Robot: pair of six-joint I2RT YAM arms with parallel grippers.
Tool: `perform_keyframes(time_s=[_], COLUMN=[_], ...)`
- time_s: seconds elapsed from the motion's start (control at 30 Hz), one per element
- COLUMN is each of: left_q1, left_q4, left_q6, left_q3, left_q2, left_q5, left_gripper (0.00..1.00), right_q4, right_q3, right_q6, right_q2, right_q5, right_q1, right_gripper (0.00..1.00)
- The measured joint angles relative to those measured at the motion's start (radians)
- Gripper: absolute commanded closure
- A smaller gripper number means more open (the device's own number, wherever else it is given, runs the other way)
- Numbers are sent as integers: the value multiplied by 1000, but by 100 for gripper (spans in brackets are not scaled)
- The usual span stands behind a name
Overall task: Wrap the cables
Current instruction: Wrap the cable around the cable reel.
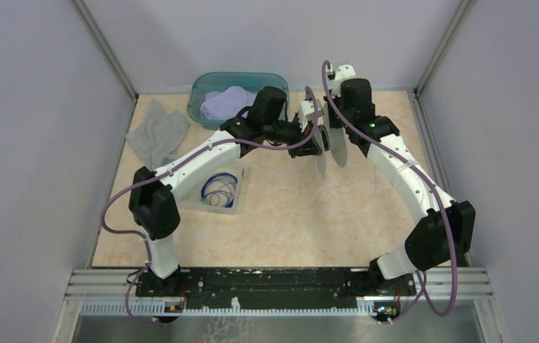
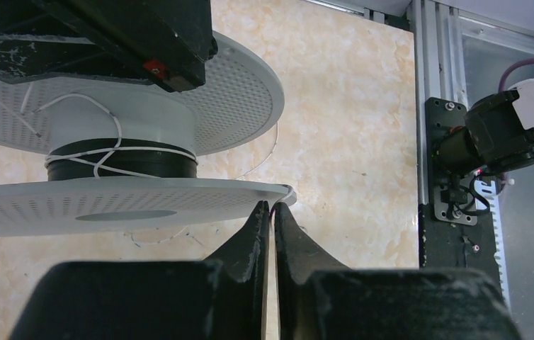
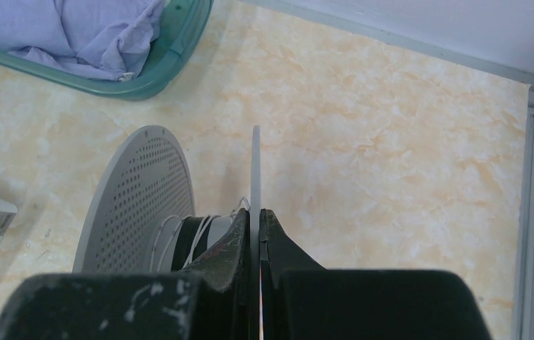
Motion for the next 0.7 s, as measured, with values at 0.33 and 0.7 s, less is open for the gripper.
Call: perform_keyframes(time_s=[0.33,0.7], left_q1=[-2,83], left_q4=[2,84], left_q6=[-10,5], left_q3=[0,-128], left_q2=[0,-37], left_q5=[-96,15], left_gripper=[88,56], right_q4=[17,-97], right_q3=[0,129], right_q6=[0,-9], right_q2=[0,0], right_q5=[-19,-12], right_q1=[0,-13], right_gripper=[100,100])
